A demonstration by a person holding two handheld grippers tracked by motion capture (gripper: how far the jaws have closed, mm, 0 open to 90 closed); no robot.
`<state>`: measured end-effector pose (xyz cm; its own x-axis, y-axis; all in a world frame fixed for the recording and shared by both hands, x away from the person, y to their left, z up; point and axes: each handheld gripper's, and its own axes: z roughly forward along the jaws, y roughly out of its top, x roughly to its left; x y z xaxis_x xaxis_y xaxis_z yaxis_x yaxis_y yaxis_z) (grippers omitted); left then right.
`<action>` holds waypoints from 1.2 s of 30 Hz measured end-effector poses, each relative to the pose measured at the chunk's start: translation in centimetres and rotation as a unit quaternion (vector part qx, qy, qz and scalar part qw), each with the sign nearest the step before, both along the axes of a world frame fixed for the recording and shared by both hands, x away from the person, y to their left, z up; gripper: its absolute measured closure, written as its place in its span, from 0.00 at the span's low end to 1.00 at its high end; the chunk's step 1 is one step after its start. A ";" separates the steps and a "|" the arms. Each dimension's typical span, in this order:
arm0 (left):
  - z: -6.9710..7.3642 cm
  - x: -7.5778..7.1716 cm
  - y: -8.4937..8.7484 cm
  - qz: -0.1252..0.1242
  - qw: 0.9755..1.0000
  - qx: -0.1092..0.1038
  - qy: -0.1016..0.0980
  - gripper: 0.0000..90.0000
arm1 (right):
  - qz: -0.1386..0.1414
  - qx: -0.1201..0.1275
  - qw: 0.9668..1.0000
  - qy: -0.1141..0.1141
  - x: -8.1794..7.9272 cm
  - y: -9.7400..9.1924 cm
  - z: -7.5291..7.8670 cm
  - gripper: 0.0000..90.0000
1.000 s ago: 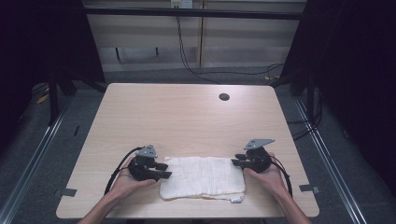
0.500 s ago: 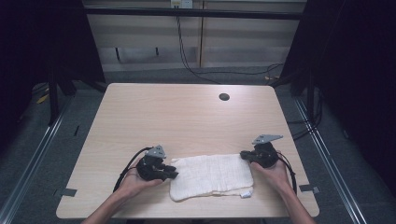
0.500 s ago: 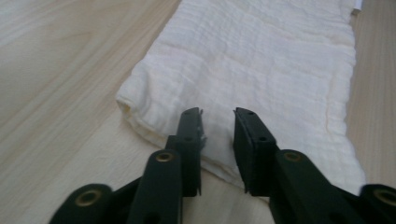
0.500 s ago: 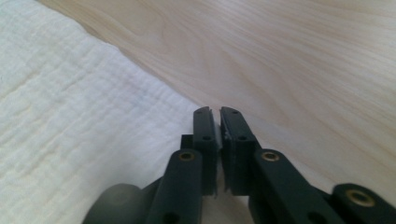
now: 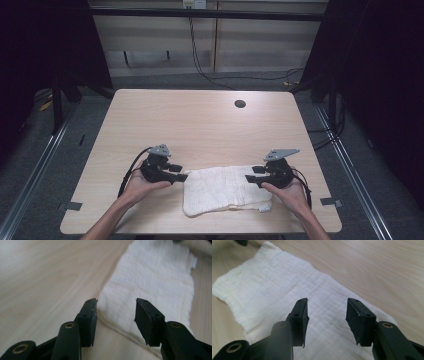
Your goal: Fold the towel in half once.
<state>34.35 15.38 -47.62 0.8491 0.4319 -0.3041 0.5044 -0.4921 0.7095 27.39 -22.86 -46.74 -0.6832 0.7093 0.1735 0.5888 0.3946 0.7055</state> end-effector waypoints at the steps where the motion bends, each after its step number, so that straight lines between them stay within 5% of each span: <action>1: 0.0 0.0 0.0 0.000 1.000 0.000 0.000 0.58 | 0.000 0.000 1.000 0.000 0.0 0.0 0.0 0.58; 5: 0.6 1.6 -0.7 0.013 1.000 0.011 -0.012 0.57 | 0.037 0.007 0.999 -0.006 -1.0 2.9 0.5 0.58; 9: 0.3 1.7 -0.6 0.016 1.000 0.000 -0.009 0.60 | 0.065 0.013 0.998 -0.005 -1.3 4.8 0.5 0.57; 12: 0.1 1.4 -0.6 0.011 1.000 0.020 -0.015 0.59 | 0.091 0.017 0.996 -0.002 -1.6 6.6 0.3 0.57; 17: -0.5 1.4 -0.9 0.018 0.999 0.034 -0.010 0.57 | 0.149 0.017 0.989 0.000 -2.4 10.8 0.0 0.63; 23: -0.6 1.4 -0.9 0.020 0.999 0.027 -0.007 0.55 | 0.188 0.005 0.982 0.014 -2.4 14.7 -1.0 0.68; 29: -0.5 1.7 -0.1 0.032 0.999 0.021 -0.018 0.49 | 0.212 0.011 0.977 0.016 -2.5 16.8 -1.1 0.71; 30: -0.6 1.8 0.3 0.035 0.999 0.017 -0.016 0.46 | 0.225 0.006 0.974 0.011 -2.4 17.4 -1.2 0.79; 36: -0.8 1.7 0.6 0.034 0.999 0.017 -0.018 0.46 | 0.231 0.000 0.973 0.012 -2.4 17.9 -2.3 0.84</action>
<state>36.02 16.02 -48.43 0.8276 0.4982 -0.2587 0.5122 -0.4816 0.7111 24.95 -4.92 -49.06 -0.9248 0.3273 0.1938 0.3651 0.6211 0.6935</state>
